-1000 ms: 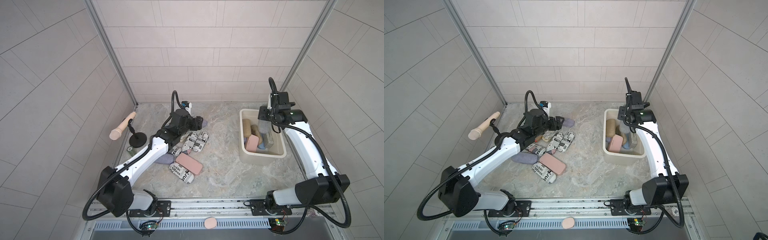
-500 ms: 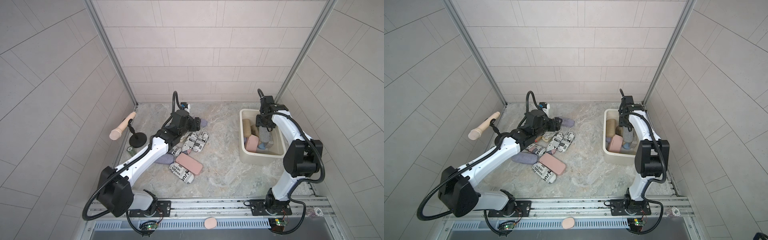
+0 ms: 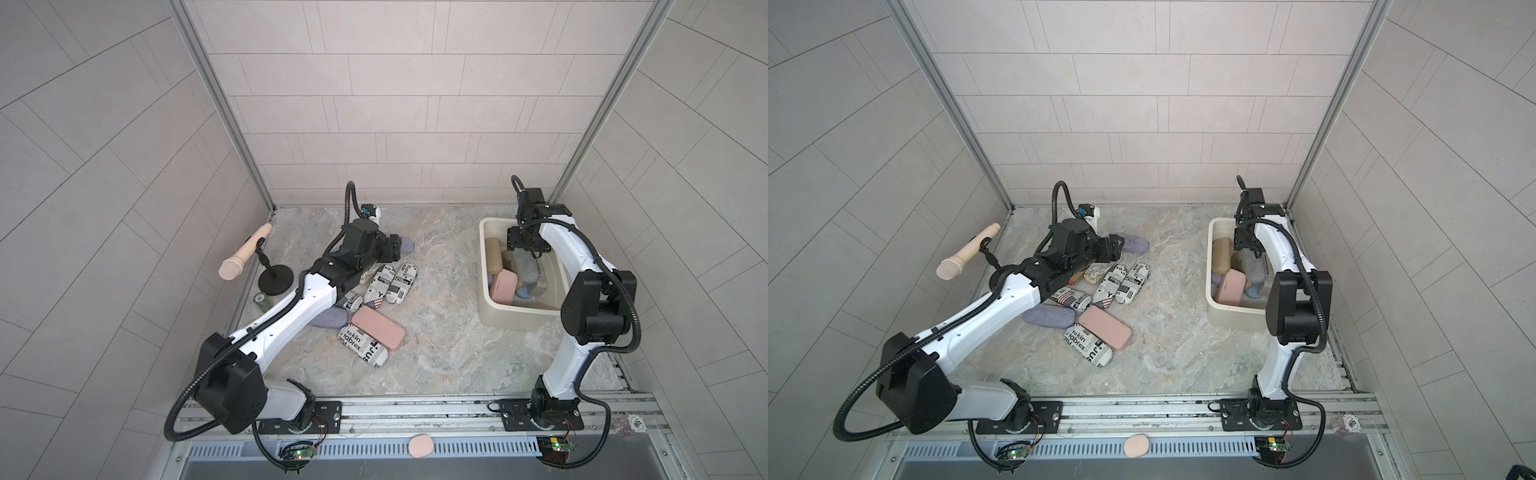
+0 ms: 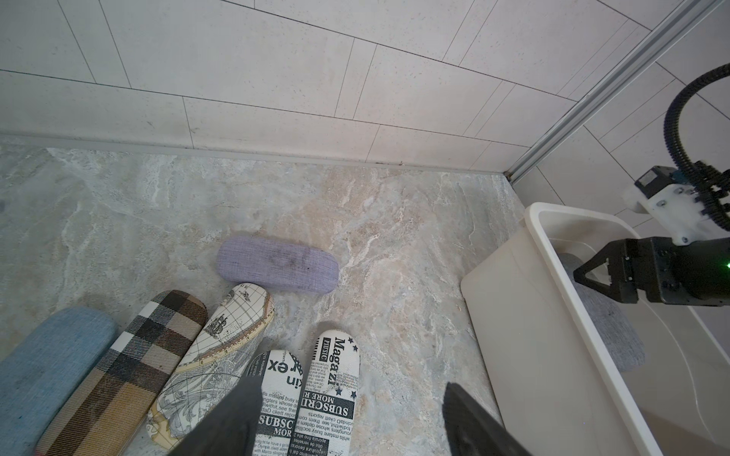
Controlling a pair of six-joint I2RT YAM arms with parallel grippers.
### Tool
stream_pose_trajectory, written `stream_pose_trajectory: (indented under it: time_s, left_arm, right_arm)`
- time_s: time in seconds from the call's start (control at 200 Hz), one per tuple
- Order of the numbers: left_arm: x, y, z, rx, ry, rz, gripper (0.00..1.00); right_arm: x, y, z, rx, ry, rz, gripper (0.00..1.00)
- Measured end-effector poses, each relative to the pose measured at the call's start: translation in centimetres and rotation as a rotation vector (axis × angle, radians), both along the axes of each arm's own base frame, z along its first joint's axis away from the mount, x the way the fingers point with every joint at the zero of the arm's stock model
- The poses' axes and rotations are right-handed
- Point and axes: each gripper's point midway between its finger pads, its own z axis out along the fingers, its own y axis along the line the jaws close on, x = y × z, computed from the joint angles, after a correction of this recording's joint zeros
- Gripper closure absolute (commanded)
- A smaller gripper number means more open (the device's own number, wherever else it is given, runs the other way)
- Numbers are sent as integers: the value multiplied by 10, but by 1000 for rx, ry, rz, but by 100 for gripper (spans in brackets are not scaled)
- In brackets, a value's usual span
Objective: Put the glasses cases into the storage boxes
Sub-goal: Place the glasses case in the storage box, then pick up the glasses case at the center of the board.
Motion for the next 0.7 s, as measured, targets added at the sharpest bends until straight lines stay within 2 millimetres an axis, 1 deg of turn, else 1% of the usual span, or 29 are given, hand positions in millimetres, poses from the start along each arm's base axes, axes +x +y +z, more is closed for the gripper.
stream_pose_trajectory:
  time_s: [0.1, 0.205, 0.305, 0.465, 0.585, 0.645, 0.7]
  left_arm:
    - [0, 0, 0, 2, -1, -1, 22]
    - [0, 0, 0, 3, 0, -1, 22]
    - [1, 1, -1, 3, 1, 2, 21]
    - [2, 3, -3, 9, 5, 6, 21]
    - [6, 1, -13, 32, 28, 6, 21]
    - [11, -2, -22, 51, 57, 3, 21]
    - [16, -6, -31, 72, 89, -3, 23]
  right_arm:
    - [3, 5, 9, -1, -19, 9, 24]
    - [-1, 20, 16, 2, -34, 39, 25]
    - [-11, 44, 28, 10, -69, 84, 25]
    - [-31, 99, 58, 62, -162, 200, 25]
    - [-44, 135, 76, 82, -220, 289, 24]
    - [-49, 145, 82, 95, -242, 312, 23]
    - [-53, 147, 87, 107, -261, 315, 23]
